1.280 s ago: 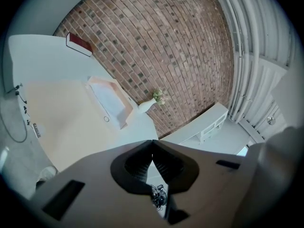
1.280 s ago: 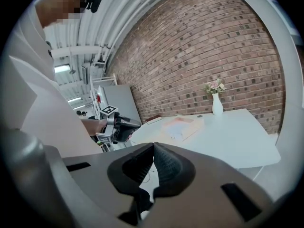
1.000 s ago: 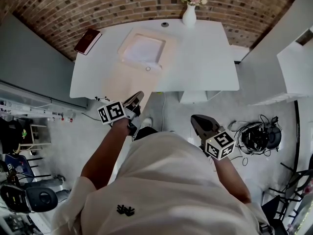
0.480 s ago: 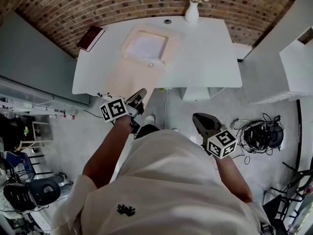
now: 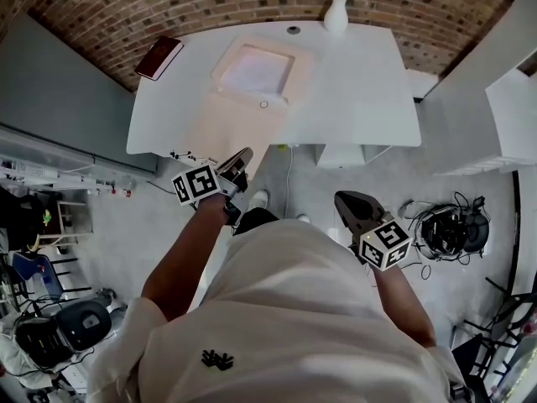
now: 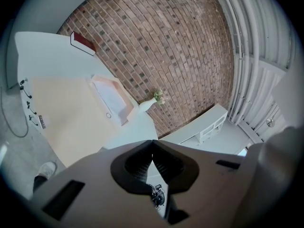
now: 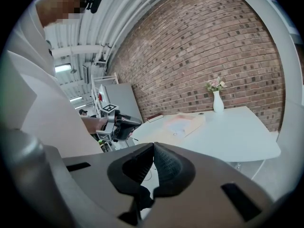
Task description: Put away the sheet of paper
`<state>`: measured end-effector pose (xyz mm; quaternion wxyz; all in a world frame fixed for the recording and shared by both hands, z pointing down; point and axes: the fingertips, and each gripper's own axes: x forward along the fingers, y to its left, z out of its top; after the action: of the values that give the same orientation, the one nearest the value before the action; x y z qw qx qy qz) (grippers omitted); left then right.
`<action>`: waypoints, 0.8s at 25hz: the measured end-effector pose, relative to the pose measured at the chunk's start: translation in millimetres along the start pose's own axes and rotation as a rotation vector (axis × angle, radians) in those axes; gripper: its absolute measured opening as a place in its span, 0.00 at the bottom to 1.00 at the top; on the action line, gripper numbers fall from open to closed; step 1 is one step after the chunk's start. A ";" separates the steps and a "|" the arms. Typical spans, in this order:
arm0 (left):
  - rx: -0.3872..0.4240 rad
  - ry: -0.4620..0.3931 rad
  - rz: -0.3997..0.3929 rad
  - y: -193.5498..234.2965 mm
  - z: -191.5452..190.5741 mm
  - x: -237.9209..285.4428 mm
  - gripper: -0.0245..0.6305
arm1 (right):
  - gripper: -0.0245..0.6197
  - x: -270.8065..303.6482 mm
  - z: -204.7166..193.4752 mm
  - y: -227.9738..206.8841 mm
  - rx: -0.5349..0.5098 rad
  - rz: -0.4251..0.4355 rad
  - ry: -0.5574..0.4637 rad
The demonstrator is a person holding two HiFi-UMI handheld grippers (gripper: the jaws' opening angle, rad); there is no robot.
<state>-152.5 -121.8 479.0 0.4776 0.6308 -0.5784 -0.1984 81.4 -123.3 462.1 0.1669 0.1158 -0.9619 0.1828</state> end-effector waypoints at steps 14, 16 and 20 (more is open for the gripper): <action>-0.014 0.023 -0.001 21.8 18.0 18.2 0.07 | 0.08 20.6 -0.3 -9.5 0.013 -0.028 0.020; -0.017 0.026 -0.004 25.2 25.9 23.3 0.07 | 0.08 26.1 2.3 -11.6 0.011 -0.038 0.025; -0.027 0.034 0.002 39.4 45.7 35.5 0.07 | 0.08 43.9 9.3 -16.8 0.018 -0.057 0.030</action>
<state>-201.5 -166.6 501.3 0.4959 0.6273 -0.5681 -0.1949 43.3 -149.3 475.2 0.1853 0.1419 -0.9540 0.1882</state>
